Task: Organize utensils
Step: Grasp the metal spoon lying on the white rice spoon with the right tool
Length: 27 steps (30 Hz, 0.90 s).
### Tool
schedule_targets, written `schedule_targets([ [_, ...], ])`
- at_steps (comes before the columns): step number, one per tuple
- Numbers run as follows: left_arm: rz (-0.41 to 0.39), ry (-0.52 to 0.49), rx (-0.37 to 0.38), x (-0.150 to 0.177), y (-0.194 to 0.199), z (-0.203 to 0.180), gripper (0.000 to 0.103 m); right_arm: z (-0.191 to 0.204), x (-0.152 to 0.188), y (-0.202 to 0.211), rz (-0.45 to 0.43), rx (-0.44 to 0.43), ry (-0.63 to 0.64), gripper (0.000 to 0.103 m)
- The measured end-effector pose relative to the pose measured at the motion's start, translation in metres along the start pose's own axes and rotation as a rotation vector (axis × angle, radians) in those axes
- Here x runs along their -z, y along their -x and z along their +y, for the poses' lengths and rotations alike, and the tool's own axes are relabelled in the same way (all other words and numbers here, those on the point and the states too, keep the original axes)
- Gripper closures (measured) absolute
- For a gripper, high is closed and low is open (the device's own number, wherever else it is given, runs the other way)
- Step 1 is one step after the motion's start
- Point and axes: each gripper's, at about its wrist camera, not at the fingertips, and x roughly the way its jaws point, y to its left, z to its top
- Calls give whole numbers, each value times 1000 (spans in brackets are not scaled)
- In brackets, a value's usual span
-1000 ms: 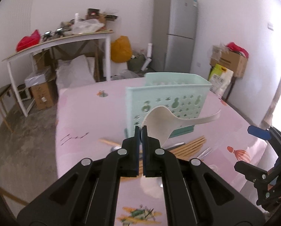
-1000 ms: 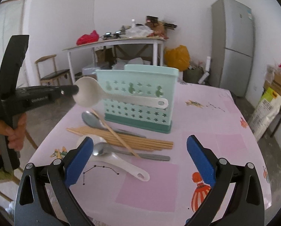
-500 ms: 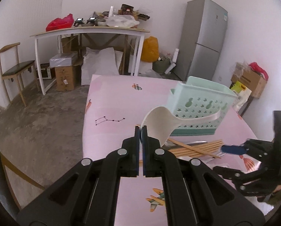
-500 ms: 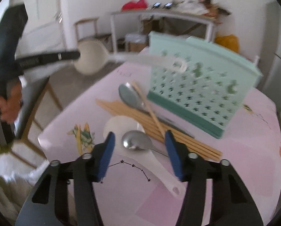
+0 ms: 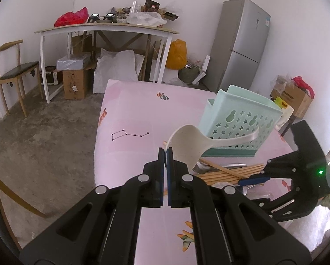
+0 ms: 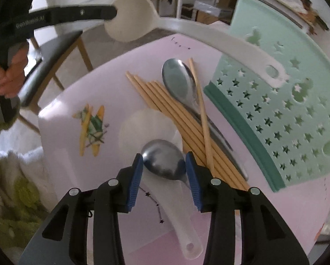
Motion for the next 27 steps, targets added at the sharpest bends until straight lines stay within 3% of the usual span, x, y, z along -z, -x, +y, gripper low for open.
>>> schedule_targets([
  [5,0,4,3,0,-2,0,102,-3,-10,-13,41,-23,20,64],
  [8,1,3,6,0,-3,0,102,1,-9,-13,40,28,46,66],
  [17,4,5,7,2,-6,-2,102,0,-1,6,-19,111,34,87],
  [27,-4,-5,1,4,-6,-6,102,14,10,7,-6,118,83,91],
])
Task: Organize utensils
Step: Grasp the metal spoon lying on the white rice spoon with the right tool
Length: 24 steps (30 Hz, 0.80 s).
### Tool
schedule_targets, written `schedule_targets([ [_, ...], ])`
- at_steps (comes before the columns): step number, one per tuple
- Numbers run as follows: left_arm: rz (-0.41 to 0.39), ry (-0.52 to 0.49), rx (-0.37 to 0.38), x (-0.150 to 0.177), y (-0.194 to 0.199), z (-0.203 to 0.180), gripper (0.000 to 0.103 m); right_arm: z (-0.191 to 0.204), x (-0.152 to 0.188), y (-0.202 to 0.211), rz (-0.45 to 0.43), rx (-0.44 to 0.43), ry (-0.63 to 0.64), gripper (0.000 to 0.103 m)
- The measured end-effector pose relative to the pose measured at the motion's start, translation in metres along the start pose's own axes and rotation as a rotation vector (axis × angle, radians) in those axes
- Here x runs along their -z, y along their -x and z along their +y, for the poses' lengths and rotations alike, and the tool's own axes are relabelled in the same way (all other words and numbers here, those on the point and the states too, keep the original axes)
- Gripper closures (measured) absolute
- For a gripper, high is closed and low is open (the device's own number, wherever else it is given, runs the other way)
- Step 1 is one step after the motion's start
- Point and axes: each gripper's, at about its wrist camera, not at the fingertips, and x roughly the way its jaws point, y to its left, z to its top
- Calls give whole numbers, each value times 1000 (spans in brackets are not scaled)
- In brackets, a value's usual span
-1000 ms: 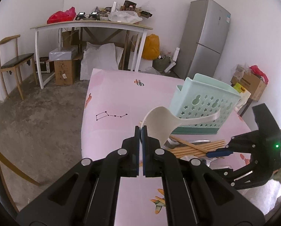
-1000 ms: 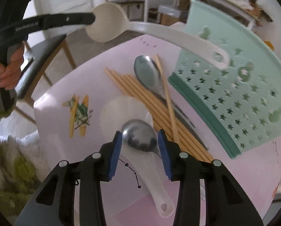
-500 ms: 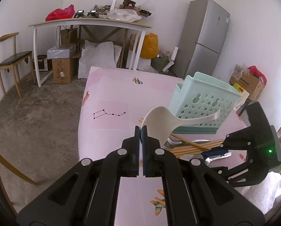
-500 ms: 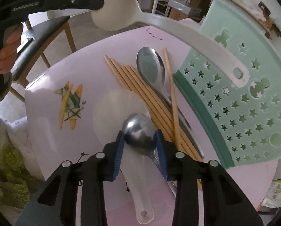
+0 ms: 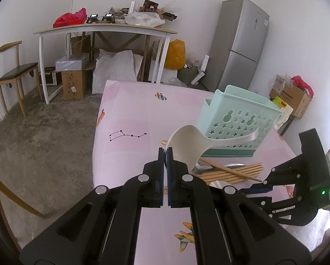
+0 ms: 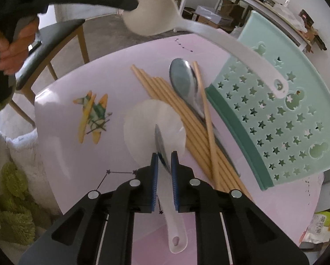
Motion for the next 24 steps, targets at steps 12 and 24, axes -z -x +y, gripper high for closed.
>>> schedule_targets([
  [12,-2,-2,1,0,1,0,102,13,-11,-13,-33,80,11,96],
  [24,-106,-30,-36,-29,46,-7,102,7,-18,30,-216,115,-74,100],
])
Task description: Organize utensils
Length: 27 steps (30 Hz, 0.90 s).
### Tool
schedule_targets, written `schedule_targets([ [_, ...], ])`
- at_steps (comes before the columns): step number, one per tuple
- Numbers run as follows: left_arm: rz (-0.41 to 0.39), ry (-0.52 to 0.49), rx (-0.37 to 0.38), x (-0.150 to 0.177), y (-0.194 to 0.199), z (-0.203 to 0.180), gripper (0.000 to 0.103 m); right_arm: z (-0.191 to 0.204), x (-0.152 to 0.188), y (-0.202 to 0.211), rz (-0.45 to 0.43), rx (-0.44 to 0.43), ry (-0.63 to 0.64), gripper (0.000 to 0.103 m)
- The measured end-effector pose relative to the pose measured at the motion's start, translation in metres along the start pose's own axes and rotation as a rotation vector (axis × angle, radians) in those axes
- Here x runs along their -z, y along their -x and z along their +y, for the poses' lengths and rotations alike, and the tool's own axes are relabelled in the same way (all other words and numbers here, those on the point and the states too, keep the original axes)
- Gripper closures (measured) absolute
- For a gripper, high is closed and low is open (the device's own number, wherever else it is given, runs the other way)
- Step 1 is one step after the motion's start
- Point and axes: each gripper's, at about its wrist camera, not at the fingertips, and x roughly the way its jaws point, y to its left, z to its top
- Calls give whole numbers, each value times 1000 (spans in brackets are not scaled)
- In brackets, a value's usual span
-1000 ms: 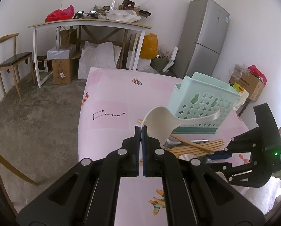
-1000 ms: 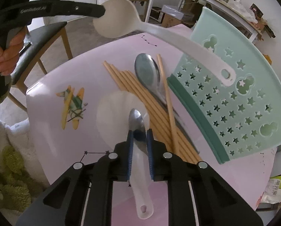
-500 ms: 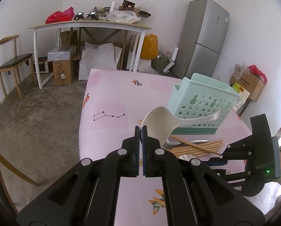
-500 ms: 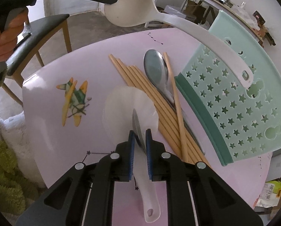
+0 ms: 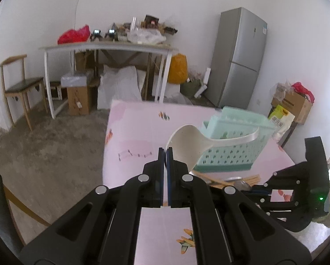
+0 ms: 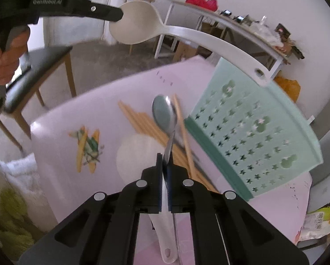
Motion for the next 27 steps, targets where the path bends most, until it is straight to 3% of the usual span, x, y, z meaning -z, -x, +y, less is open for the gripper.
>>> schedule_targets([
  [6,-80,-84,-54,-36,19,-11,102,-17,-3,33,-125,-20,-105,100],
  [13,-116,-365,-225,-76,13,-46,102,-48,2,72,-279,-40,-259,100],
  [23,69,-760,-353,-93,-51,-94,102,-86,24,94,-408,-49,-427,100],
  [27,134,-837,-355,-92,-72,-111,102,-93,32,95,-425,-52,-460,100],
])
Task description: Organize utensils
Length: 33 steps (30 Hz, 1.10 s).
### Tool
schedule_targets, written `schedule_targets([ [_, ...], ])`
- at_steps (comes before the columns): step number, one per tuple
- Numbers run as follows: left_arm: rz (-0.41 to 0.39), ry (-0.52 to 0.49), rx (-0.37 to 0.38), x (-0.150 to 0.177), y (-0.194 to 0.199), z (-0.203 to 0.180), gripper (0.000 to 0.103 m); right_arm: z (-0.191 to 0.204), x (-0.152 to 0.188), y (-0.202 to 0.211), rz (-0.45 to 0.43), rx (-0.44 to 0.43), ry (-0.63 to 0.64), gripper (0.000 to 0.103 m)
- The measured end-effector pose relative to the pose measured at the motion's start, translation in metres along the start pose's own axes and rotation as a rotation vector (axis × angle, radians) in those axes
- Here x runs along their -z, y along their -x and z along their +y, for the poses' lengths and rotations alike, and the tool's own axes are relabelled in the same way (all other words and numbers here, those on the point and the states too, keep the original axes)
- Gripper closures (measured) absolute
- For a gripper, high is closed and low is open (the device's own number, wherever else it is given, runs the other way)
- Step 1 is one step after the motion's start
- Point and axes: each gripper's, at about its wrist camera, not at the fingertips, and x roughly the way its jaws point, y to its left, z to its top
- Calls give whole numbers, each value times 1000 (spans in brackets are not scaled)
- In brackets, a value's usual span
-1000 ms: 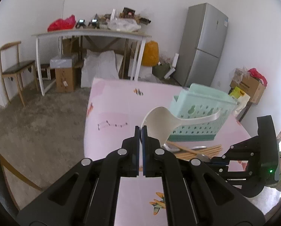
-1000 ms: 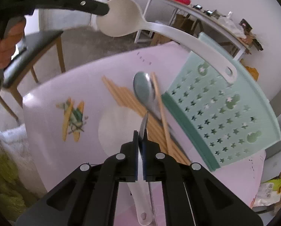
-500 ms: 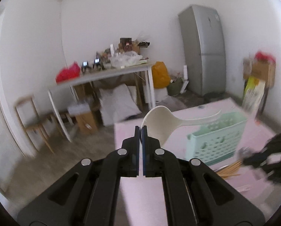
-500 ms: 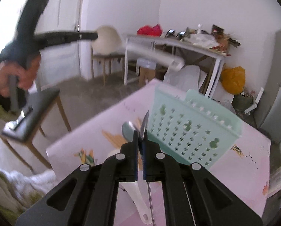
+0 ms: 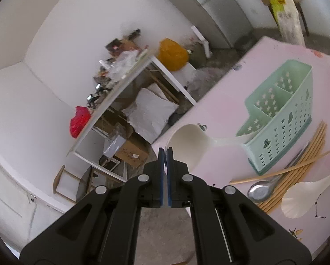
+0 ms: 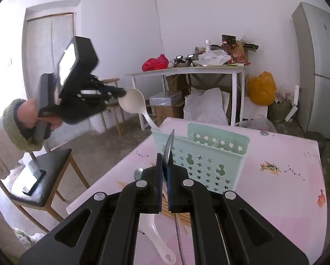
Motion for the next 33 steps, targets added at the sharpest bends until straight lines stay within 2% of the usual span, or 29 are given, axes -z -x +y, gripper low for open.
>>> schedule_targets([
  [3,11,-3,16,-13,-9,-6,102,-4,2,4,-13,2,-20,100],
  [5,13,38,75,-20,-13,-4,100,-9,4,6,-26,9,-39,100],
  [8,-2,131,178,-28,-19,0,98,-14,5,11,-36,17,-66,100],
  [12,-42,224,246,-28,-22,3,97,-20,5,15,-40,24,-91,100],
  [17,-100,377,277,-18,-16,21,87,-27,-1,20,-60,21,-120,100],
  [24,-137,585,280,21,0,43,72,-40,-27,30,-157,-40,-180,100],
  [29,-106,725,346,66,3,37,67,-54,-55,36,-251,-118,-221,100],
  [33,-58,794,405,103,-1,17,66,-62,-75,28,-285,-138,-236,100],
])
